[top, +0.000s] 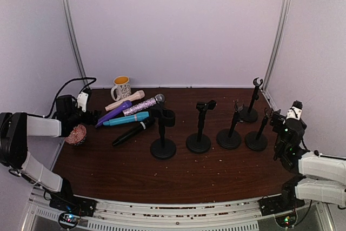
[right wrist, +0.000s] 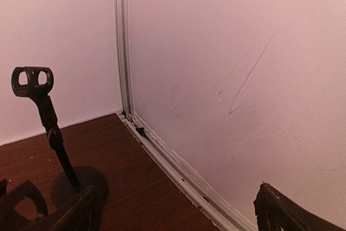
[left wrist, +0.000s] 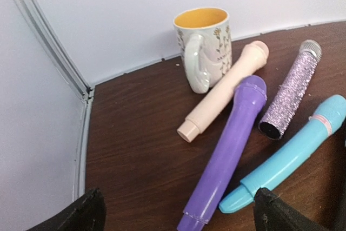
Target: Remove the microphone from the stand
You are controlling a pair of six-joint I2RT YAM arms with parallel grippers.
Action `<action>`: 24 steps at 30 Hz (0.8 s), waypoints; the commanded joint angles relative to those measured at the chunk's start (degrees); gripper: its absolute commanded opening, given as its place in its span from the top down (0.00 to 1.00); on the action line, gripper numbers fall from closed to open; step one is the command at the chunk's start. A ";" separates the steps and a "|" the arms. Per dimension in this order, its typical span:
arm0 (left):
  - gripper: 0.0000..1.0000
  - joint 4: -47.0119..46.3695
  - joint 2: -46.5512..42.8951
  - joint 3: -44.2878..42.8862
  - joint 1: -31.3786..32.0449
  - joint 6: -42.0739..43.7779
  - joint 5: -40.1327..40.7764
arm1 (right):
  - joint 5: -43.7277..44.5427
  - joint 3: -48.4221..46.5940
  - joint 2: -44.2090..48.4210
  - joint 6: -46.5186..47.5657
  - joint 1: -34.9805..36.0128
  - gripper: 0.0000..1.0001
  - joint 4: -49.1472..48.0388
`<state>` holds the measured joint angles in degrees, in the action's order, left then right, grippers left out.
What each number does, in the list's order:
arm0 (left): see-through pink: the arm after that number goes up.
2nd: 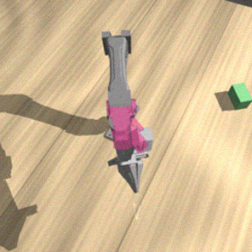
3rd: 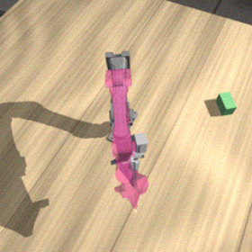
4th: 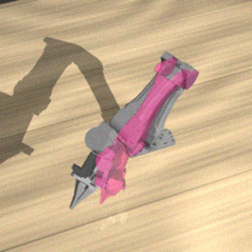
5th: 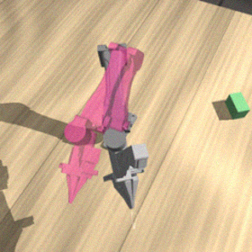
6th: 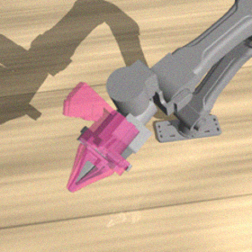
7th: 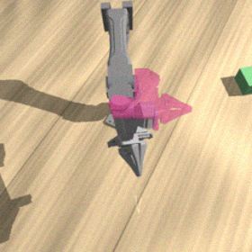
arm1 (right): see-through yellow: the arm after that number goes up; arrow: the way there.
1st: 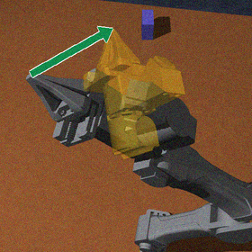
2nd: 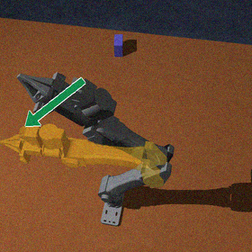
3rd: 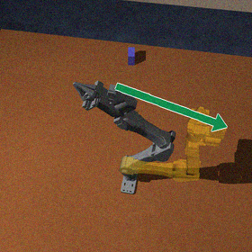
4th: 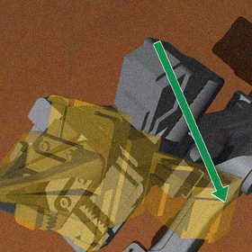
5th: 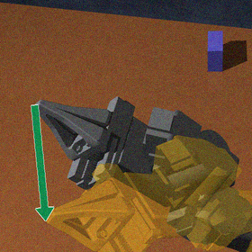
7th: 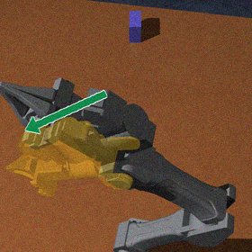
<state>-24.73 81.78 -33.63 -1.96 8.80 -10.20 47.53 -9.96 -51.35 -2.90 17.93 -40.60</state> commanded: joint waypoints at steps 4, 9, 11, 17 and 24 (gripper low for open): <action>0.02 -14.89 -1.03 5.17 -2.25 -5.75 6.21 | -7.76 -3.79 -17.40 5.06 -2.21 0.00 -17.37; 0.02 -35.15 -0.05 14.85 -2.32 -6.67 7.71 | -11.23 -3.88 -25.05 5.32 -3.69 0.00 -25.03; 0.02 -31.80 -0.96 14.98 -2.34 -5.97 6.79 | -16.17 -4.05 -23.60 2.48 -5.81 0.00 -21.31; 0.02 -32.50 -0.46 14.64 -2.42 -6.14 6.66 | -28.64 -2.02 -26.11 3.46 -8.86 0.00 -25.63; 0.02 -33.32 -0.21 14.82 -2.35 -6.16 6.90 | -30.06 -2.60 -26.92 3.08 -10.11 0.00 -26.50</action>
<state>-53.89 81.41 -18.44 -3.81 3.29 -3.73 20.56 -11.70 -78.13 0.67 8.21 -65.06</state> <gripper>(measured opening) 0.978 0.999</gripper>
